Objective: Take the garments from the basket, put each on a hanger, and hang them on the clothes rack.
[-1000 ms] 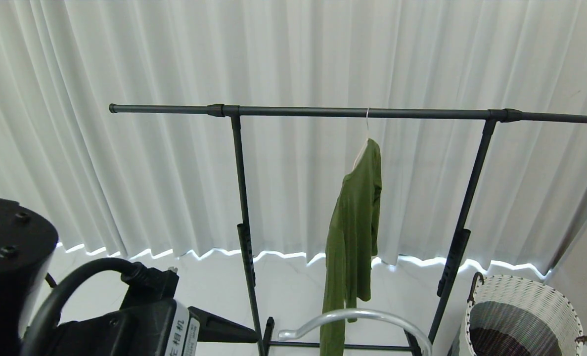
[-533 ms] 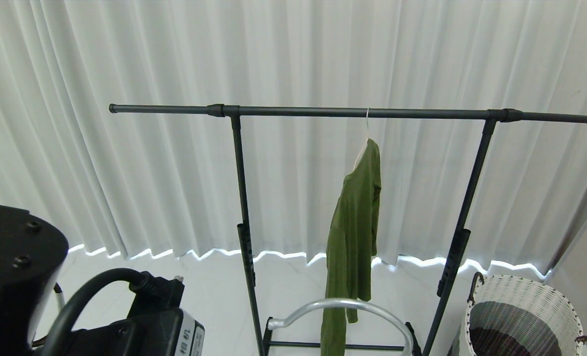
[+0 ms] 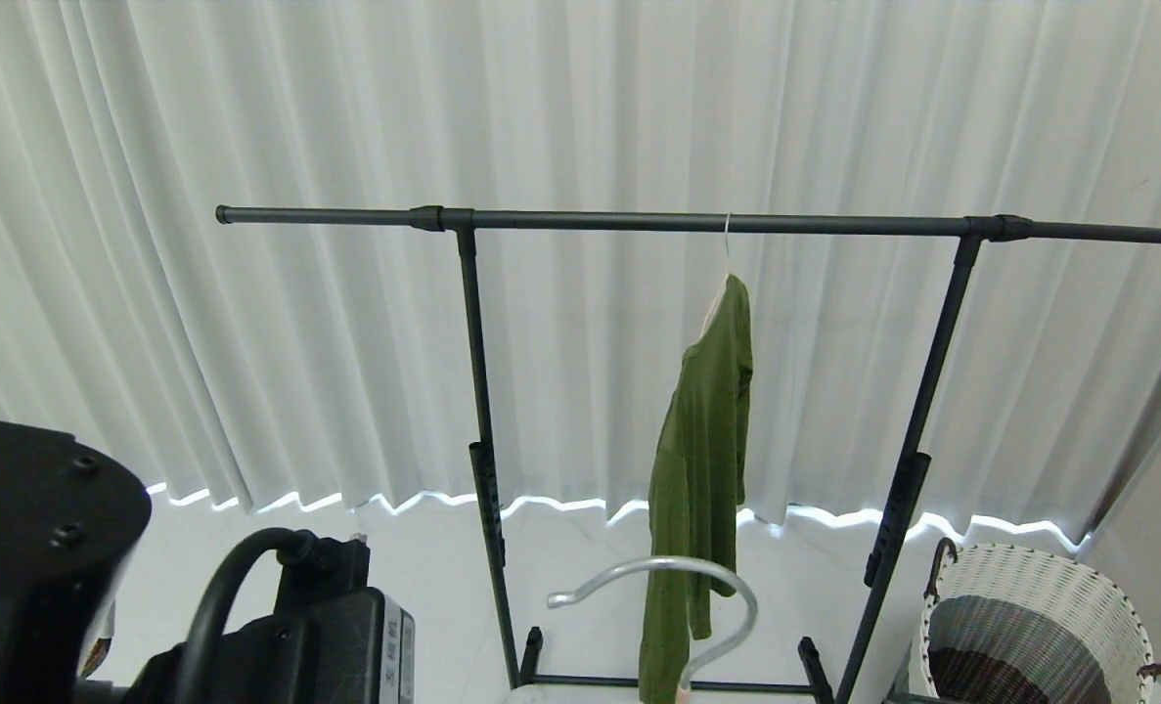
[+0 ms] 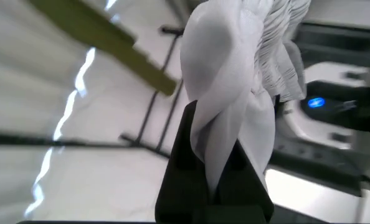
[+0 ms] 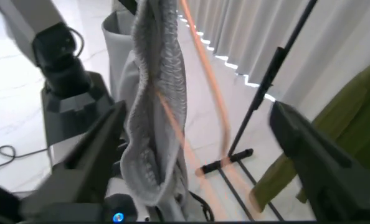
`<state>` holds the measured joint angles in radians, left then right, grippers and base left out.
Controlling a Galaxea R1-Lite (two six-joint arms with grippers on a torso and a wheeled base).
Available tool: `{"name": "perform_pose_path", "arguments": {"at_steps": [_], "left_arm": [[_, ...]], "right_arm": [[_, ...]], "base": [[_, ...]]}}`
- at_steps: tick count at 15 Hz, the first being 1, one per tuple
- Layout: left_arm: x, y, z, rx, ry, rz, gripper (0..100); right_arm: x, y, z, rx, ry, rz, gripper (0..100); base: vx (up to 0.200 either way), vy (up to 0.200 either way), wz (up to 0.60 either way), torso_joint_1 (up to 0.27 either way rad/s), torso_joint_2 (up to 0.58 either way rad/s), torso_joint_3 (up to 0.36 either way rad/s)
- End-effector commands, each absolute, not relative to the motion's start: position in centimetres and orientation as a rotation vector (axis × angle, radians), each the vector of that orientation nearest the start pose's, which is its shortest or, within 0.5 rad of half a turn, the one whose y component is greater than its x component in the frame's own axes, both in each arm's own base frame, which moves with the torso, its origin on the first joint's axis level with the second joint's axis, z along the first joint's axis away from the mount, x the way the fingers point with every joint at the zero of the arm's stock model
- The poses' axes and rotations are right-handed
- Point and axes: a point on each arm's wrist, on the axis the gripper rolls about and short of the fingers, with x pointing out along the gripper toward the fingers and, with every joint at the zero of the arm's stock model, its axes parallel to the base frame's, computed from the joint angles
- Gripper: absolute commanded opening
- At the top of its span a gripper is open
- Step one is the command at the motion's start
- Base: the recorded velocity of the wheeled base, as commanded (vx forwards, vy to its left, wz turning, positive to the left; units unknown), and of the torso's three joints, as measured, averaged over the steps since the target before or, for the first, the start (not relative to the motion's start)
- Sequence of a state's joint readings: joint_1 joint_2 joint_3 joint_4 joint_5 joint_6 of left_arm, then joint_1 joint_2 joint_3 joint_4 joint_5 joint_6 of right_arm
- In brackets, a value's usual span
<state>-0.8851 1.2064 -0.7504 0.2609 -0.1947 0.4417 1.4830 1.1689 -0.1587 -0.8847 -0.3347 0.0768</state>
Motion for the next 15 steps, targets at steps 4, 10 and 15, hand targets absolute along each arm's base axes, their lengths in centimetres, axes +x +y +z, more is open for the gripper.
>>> {"name": "perform_pose_path", "arguments": {"at_steps": [4, 10, 15], "left_arm": [[12.1, -11.2, 19.3, 0.664, 0.577, -0.873, 0], [14.7, -11.3, 22.5, 0.493, 0.372, -0.735, 0], [14.8, -11.6, 23.9, 0.463, 0.245, -0.731, 0]], "right_arm": [[3.0, 14.0, 15.0, -0.063, 0.151, 1.08, 100], [4.5, 17.9, 12.8, 0.02, 0.38, 0.975, 100], [9.9, 21.3, 11.9, 0.155, 0.456, 0.739, 100]], "base": [[0.0, 0.0, 0.0, 0.0, 0.0, 0.0], [0.0, 0.0, 0.0, 0.0, 0.0, 0.0], [0.0, 0.0, 0.0, 0.0, 0.0, 0.0]]}}
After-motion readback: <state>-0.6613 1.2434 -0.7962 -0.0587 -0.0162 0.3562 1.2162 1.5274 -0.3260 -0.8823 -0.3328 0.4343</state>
